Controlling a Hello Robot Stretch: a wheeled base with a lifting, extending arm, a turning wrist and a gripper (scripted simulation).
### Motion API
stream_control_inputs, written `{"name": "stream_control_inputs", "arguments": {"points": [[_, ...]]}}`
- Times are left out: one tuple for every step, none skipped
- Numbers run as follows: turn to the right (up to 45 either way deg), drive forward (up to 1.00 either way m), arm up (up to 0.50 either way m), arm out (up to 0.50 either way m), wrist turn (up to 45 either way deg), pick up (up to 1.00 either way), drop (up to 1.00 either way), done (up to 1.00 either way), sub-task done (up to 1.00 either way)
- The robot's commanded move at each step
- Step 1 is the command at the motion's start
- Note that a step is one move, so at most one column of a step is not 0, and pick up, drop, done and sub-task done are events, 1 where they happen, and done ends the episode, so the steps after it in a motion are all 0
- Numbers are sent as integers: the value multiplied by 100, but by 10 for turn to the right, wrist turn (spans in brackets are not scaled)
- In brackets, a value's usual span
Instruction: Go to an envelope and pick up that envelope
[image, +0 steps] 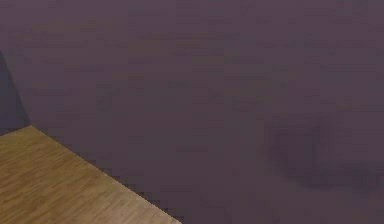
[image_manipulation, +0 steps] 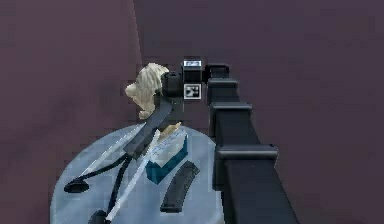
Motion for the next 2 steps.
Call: {"name": "stream_control_inputs", "arguments": {"points": [[0, 0, 0, 0, 450, 0, 0, 0, 0], [0, 0, 0, 0, 450, 0, 0, 0, 0]]}}
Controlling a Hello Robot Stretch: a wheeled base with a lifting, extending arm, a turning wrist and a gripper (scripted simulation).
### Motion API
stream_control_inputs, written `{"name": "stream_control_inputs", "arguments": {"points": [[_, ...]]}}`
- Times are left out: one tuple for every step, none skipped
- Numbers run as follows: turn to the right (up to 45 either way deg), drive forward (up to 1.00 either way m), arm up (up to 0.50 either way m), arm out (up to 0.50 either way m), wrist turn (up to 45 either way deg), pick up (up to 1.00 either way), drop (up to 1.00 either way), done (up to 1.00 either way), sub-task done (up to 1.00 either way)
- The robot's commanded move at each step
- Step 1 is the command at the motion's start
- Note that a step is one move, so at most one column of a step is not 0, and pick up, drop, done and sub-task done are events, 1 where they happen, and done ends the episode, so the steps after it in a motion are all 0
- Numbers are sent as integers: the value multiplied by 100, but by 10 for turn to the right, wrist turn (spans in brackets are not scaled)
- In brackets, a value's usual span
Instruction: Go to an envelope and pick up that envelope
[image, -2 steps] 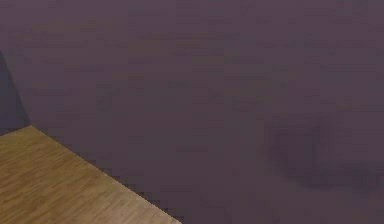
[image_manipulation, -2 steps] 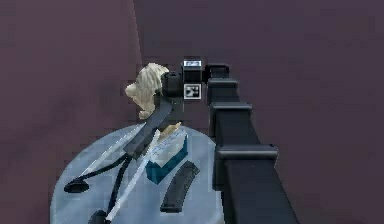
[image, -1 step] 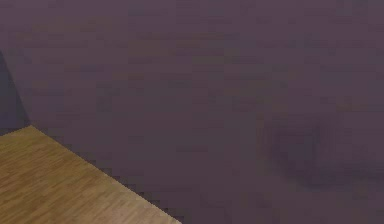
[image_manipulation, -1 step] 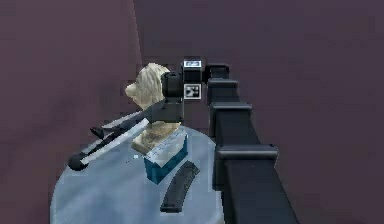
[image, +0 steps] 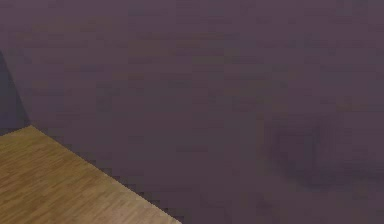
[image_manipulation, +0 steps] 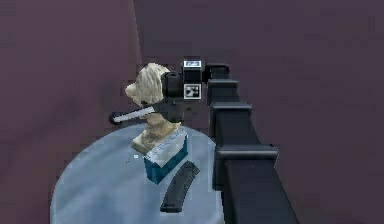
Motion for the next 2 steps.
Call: {"name": "stream_control_inputs", "arguments": {"points": [[0, 0, 0, 0, 150, 0, 0, 0, 0], [0, 0, -30, 0, 0, 0, 0, 0, 0]]}}
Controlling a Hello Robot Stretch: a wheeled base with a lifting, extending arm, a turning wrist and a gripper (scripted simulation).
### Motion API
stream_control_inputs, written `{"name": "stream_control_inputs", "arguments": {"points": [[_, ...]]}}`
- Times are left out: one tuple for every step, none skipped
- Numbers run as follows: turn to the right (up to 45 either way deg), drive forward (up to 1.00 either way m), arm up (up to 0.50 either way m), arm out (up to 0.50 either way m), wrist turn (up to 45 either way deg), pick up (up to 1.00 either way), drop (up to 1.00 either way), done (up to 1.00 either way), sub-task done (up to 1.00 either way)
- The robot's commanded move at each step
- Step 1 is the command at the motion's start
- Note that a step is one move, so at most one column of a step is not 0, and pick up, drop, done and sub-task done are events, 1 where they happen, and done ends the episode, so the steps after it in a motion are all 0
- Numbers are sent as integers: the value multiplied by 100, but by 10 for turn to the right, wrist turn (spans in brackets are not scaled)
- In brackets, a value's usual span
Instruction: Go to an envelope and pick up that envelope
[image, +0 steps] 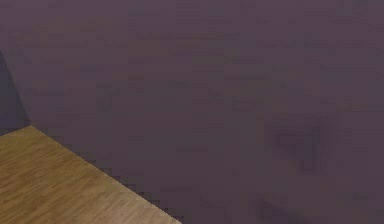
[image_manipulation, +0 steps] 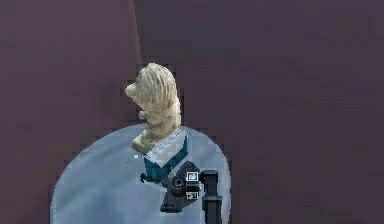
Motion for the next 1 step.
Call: {"name": "stream_control_inputs", "arguments": {"points": [[0, 0, 0, 0, 0, 100, 0, 0, 0]]}}
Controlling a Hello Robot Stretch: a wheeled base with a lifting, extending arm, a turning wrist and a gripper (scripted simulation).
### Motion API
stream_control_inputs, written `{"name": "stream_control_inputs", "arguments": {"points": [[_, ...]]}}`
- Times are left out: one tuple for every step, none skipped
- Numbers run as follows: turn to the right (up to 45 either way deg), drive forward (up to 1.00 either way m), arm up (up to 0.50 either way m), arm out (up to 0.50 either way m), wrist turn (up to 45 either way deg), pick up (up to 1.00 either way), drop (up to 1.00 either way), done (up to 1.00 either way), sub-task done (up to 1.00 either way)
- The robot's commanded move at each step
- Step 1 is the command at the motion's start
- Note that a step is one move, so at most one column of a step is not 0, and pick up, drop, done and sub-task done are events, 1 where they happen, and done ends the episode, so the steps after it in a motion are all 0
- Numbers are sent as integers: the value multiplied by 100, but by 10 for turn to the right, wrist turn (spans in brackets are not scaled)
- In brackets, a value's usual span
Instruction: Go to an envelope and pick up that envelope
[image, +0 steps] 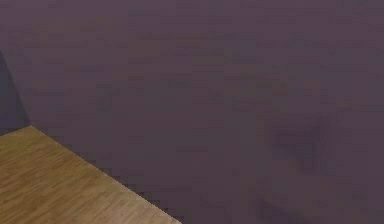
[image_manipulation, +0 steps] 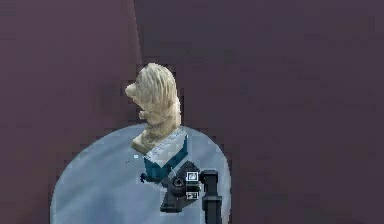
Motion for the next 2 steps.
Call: {"name": "stream_control_inputs", "arguments": {"points": [[0, 0, 10, 0, 0, 0, 0, 0, 0], [0, 0, 0, 0, 0, 0, 0, 100, 0]]}}
